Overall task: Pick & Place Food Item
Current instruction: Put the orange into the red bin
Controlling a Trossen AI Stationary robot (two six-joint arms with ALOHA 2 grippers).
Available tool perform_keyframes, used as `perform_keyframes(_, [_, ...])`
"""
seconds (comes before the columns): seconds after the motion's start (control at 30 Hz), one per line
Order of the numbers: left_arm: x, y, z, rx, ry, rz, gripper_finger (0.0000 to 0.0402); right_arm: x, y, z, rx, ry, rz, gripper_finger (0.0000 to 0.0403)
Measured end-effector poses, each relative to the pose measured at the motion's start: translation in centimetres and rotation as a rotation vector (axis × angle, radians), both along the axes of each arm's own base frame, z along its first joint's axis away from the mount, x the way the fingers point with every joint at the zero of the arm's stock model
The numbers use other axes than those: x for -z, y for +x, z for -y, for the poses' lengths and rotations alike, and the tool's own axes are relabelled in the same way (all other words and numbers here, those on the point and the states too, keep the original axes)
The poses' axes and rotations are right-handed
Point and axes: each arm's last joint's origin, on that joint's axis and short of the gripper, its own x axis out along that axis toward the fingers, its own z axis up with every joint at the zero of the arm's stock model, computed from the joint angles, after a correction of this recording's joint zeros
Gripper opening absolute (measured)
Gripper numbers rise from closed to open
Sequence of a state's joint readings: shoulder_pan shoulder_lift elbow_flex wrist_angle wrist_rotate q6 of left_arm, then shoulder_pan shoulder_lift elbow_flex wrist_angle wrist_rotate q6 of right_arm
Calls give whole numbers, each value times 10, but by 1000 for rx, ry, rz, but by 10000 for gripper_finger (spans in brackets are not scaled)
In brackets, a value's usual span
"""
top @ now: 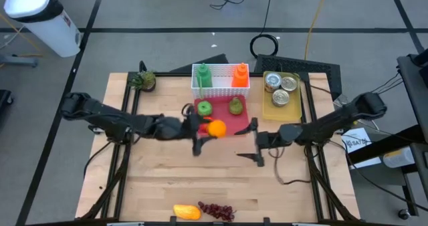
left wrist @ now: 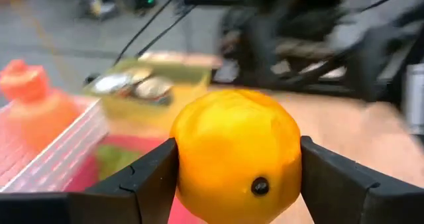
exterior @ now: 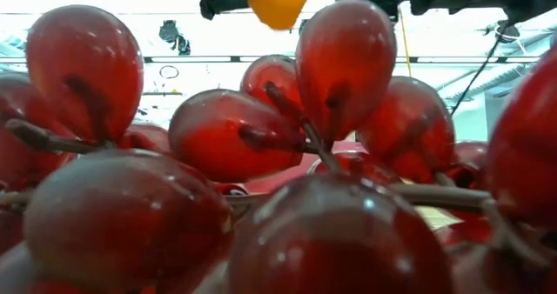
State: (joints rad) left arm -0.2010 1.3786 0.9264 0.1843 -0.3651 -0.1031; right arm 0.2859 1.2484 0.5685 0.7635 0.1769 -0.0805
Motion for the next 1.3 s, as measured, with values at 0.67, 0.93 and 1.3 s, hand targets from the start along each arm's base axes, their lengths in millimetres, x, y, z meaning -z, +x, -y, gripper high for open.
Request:
perform_keyframes(0.67, [32, 70, -148, -125, -370, -415, 268, 42, -82, 25, 0, 137, 222, 354])
perform_keyframes(0.93, [63, 92, -158, -225, -365, -588, 267, 44, -82, 25, 1, 130, 202, 354])
perform_keyframes(1.3, [92, 96, -162, -331, -311, -692, 284, 45, -81, 25, 4, 125, 196, 356])
